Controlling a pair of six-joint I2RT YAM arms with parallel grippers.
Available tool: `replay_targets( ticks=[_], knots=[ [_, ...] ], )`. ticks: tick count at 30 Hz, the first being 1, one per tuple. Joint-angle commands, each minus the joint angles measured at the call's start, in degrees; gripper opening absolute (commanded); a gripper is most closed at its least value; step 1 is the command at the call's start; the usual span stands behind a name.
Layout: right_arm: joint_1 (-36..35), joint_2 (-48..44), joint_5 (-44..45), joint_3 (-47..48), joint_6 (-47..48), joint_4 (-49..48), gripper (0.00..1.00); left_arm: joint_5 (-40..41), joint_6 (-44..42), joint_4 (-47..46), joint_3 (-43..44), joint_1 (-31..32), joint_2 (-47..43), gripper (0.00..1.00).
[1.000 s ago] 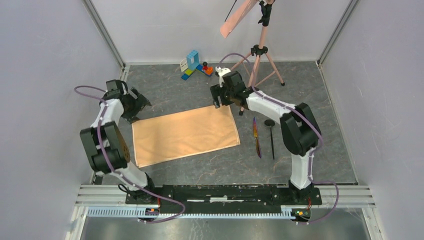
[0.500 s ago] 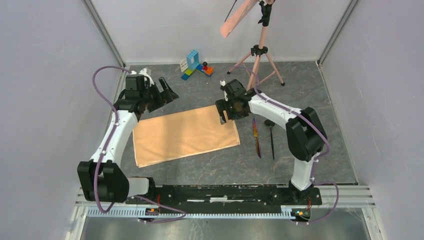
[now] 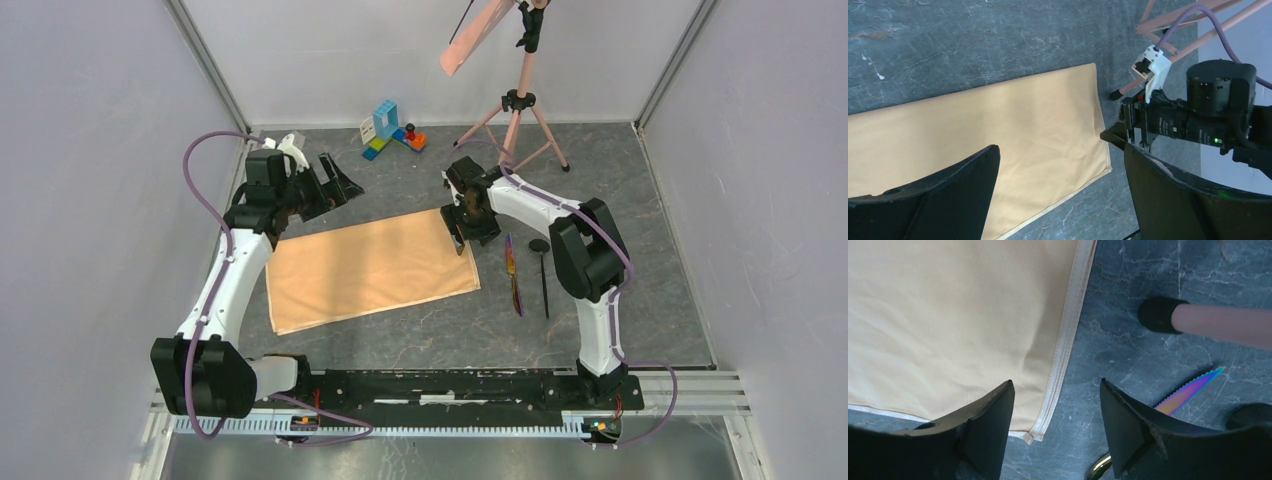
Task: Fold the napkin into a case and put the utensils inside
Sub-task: Pick up the rectangle-folded napkin from the center of the board.
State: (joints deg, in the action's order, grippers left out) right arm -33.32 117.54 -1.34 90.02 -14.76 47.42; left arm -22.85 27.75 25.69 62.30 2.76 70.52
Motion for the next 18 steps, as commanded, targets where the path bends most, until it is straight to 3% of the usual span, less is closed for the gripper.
replay_targets(
  ticks=[1,18],
  knots=[
    [0.64,2.42,-0.41,4.75,0.54,2.50,0.67,-3.70,0.58,-3.39,-0.50,0.20,-1.70,1.00],
    [0.75,7.27,-2.32,3.64,-0.09,-0.01,0.50,-5.99,1.10,-3.81,-0.33,0.14,-0.77,1.00]
  ],
)
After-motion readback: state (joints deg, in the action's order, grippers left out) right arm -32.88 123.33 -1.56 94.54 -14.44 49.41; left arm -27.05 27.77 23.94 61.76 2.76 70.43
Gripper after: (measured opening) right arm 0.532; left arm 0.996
